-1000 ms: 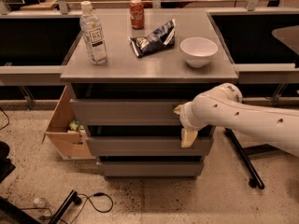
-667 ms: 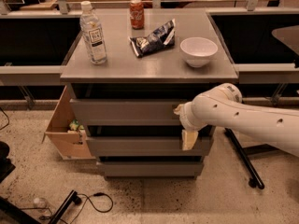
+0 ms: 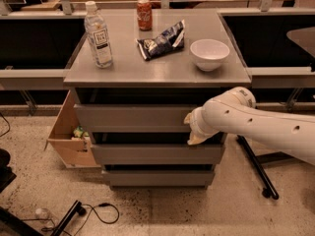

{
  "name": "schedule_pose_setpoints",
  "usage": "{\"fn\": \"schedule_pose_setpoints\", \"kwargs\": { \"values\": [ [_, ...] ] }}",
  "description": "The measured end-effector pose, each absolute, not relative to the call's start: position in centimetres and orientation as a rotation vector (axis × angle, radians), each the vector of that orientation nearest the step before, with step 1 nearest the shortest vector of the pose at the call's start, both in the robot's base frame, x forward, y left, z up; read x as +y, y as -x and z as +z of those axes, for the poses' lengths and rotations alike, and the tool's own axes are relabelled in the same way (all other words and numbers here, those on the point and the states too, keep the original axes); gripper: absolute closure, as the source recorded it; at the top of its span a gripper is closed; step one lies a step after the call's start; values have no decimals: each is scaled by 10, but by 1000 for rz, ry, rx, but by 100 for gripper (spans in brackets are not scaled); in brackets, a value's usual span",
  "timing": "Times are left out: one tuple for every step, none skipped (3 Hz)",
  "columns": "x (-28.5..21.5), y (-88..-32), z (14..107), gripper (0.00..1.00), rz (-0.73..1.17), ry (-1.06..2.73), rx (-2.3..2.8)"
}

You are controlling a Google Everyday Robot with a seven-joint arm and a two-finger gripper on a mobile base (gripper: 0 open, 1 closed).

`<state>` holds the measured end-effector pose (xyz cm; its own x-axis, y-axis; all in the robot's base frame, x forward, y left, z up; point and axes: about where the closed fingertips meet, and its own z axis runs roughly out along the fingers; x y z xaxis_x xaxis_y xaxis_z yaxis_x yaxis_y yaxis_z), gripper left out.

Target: Close top drawer

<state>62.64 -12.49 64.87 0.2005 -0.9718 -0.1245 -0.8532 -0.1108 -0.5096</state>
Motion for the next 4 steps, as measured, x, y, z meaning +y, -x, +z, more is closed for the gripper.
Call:
{"fn": "schedule_pose_setpoints", "kwargs": {
  "values": [
    [-134, -590, 683, 73, -405, 2112, 1739],
    [-138, -538, 736, 96, -514, 2189, 1809],
    [-141, -494, 793, 100, -610, 2191, 1901],
    [-179, -442, 827, 100, -635, 2050, 2138]
  ]
}}
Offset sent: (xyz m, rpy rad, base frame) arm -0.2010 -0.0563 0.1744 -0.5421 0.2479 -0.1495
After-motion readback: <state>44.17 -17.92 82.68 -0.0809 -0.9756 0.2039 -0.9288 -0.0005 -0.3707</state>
